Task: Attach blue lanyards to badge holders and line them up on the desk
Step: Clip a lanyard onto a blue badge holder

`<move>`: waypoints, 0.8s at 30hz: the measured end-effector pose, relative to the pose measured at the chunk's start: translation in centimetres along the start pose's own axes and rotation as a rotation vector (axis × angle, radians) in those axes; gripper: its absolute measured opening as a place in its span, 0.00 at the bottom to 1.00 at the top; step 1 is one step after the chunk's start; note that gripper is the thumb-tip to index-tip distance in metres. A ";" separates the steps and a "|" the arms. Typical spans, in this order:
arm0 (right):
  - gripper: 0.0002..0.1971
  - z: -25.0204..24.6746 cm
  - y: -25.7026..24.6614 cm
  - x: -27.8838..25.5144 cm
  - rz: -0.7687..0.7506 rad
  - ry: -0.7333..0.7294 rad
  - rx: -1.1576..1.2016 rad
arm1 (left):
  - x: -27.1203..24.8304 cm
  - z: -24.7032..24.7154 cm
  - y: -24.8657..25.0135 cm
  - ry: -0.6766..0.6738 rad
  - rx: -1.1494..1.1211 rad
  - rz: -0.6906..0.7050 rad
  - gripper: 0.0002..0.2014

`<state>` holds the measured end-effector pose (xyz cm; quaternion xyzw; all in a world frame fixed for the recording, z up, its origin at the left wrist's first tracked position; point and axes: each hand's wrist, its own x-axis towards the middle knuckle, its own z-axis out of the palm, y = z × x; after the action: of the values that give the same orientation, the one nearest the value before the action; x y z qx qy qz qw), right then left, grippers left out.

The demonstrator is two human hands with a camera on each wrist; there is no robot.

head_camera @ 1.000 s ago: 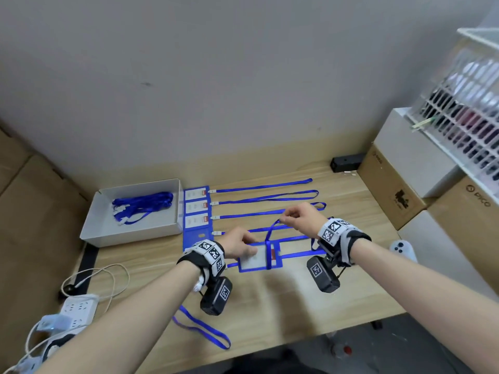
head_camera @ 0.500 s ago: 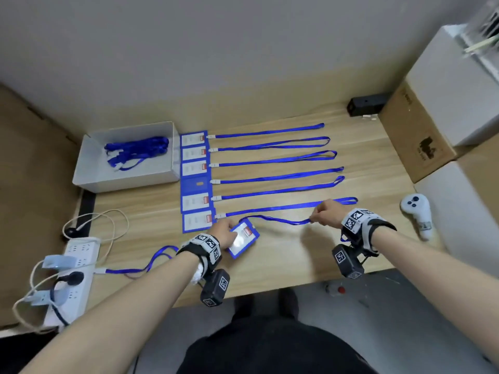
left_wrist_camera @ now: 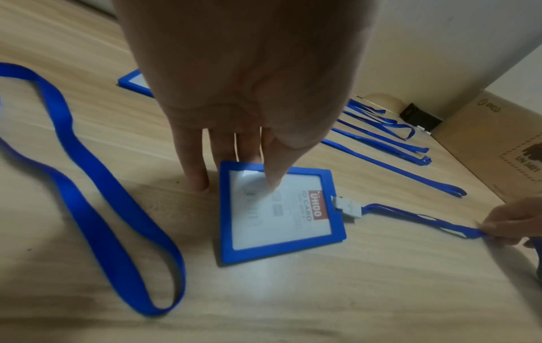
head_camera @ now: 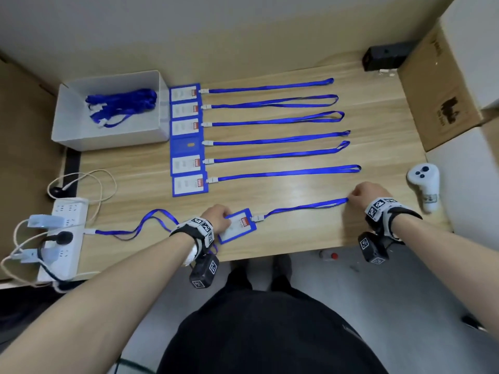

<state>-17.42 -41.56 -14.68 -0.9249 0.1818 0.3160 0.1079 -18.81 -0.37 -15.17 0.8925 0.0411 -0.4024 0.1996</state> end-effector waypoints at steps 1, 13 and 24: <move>0.09 -0.2 0.3 0.2 0.001 0.010 0.007 | 0.1 -0.1 0.0 0.000 -0.004 -0.006 0.09; 0.07 1.8 -8.2 -2.3 -0.367 0.042 0.289 | 1.1 0.3 1.7 0.040 -0.007 -0.021 0.10; 0.14 8.4 -14.9 -4.4 -0.785 -0.064 -0.094 | 1.1 1.0 1.7 -0.013 0.060 0.008 0.06</move>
<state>-19.20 -24.22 -17.21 -0.9178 -0.2035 0.2874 0.1835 -18.39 -2.38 -15.98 0.8956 0.0243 -0.4085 0.1745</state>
